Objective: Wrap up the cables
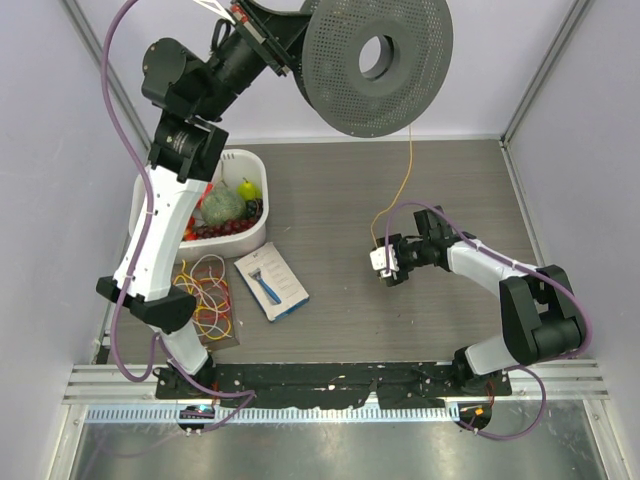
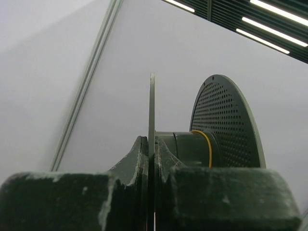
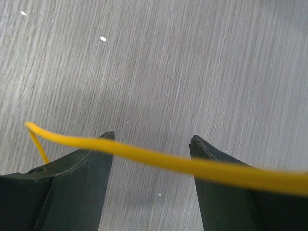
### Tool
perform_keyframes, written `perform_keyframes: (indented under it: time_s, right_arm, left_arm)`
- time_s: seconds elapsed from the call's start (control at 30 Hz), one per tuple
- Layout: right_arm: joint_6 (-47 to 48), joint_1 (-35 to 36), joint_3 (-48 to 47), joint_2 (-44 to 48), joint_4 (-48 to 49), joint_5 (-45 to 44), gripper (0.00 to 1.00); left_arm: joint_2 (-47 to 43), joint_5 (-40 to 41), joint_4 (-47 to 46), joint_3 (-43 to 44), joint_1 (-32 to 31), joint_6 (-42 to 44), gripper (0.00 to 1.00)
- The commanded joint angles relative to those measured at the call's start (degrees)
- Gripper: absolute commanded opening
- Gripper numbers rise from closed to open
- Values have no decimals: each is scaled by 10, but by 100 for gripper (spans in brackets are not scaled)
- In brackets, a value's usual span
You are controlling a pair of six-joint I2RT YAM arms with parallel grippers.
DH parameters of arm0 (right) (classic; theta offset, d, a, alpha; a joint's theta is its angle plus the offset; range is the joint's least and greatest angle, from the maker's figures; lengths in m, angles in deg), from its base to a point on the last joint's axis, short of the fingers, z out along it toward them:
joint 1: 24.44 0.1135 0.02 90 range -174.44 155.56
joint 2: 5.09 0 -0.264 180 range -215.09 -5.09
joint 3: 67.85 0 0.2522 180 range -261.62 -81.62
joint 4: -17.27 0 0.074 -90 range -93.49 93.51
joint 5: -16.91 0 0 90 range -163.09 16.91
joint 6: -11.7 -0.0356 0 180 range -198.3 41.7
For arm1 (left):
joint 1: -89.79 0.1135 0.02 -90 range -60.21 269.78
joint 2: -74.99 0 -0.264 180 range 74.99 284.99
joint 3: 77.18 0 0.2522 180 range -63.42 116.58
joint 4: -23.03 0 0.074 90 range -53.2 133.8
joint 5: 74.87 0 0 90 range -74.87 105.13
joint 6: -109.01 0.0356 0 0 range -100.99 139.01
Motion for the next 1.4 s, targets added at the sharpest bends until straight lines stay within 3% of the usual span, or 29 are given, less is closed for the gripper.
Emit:
perform_keyframes:
  time_s: [0.0, 0.57, 0.8, 0.97, 1.17, 1.37]
  right_arm:
    - [27, 0, -17, 0, -18, 4, 69]
    - [6, -37, -33, -10, -25, 13, 71]
    - [-123, -39, -42, -10, 56, 28, 71]
    - [-156, -38, -42, -9, 76, 30, 71]
    - [-163, -39, -40, -5, 71, 21, 69]
    - [-145, -46, -45, -5, 42, 15, 59]
  left_arm:
    - [-27, 5, -60, 24, -5, -13, 0]
    - [-30, 5, -63, 26, -9, -17, 0]
    - [-27, 8, -64, 24, -10, -11, 0]
    - [-26, 8, -63, 22, -12, -12, 0]
    - [-25, 9, -63, 22, -16, -9, 0]
    - [-28, 10, -65, 18, -16, -5, 0]
